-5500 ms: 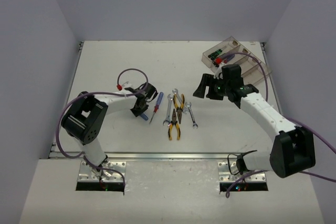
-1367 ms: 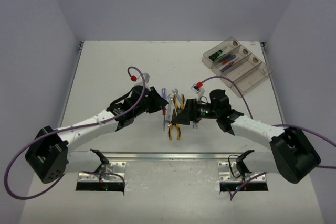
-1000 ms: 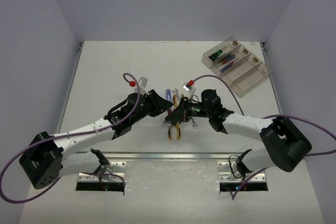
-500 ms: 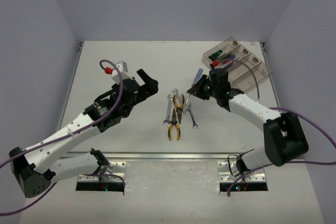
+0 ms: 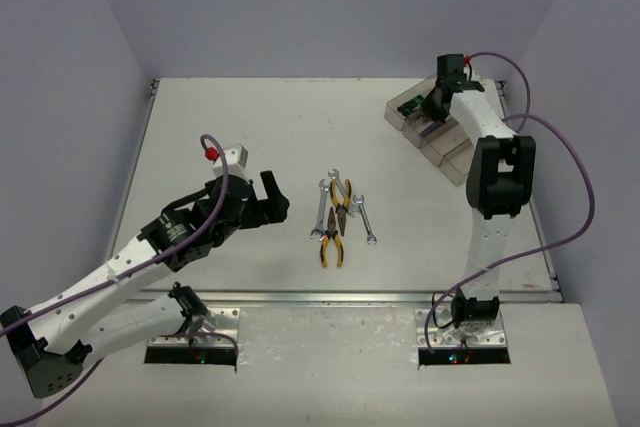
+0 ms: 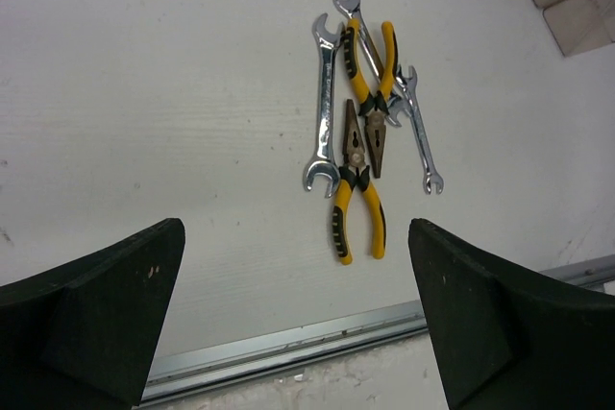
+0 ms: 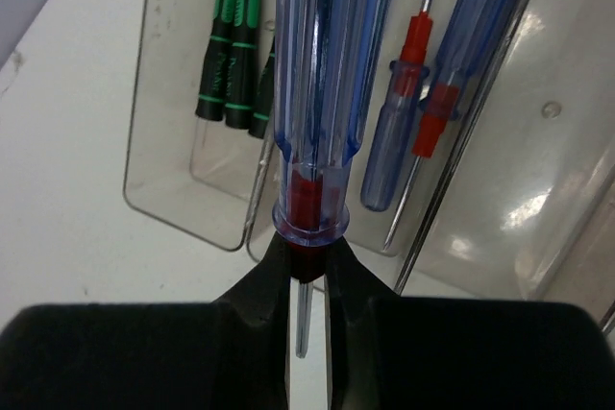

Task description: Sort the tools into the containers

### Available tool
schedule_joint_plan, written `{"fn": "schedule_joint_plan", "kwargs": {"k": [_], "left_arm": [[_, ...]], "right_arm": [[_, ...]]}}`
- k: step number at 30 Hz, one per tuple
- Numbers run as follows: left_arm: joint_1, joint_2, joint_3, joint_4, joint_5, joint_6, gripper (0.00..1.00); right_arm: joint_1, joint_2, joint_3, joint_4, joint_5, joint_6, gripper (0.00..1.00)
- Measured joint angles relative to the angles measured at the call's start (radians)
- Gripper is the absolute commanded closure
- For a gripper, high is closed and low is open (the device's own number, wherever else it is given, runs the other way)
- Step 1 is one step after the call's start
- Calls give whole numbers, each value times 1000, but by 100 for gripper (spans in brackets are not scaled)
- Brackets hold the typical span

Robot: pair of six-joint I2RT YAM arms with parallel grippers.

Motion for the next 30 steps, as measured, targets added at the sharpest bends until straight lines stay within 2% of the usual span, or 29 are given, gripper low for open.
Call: {"fn": "schedule_joint_plan", "kwargs": {"k": [3, 6, 8, 10, 11, 12, 15, 22, 30], "left_arm": [[0, -36, 0, -40, 12, 22, 0], [0, -79, 0, -64, 15, 38, 0], [0, -100, 0, -74, 20, 46, 0], [0, -113, 2, -83, 23, 60, 0], [0, -115, 5, -87, 23, 66, 0], [0, -116, 10, -91, 22, 75, 0], [0, -109, 34, -105, 2, 106, 0], [0, -118, 49, -128, -130, 152, 0], [0, -181, 43, -124, -182, 156, 0]], "right_arm": [[-15, 38, 38, -55, 30, -4, 96], [-33, 44, 46, -103, 39, -6, 85], [-43, 50, 61, -117, 45, -10, 69], [-49, 54, 75, -122, 47, -13, 39], [-52, 54, 83, -124, 47, -18, 29], [-55, 55, 92, -128, 45, -21, 26], [-58, 55, 128, -140, 41, -26, 23], [-53, 53, 288, -176, 0, -77, 23], [-33, -21, 160, -160, -28, -160, 24]]}}
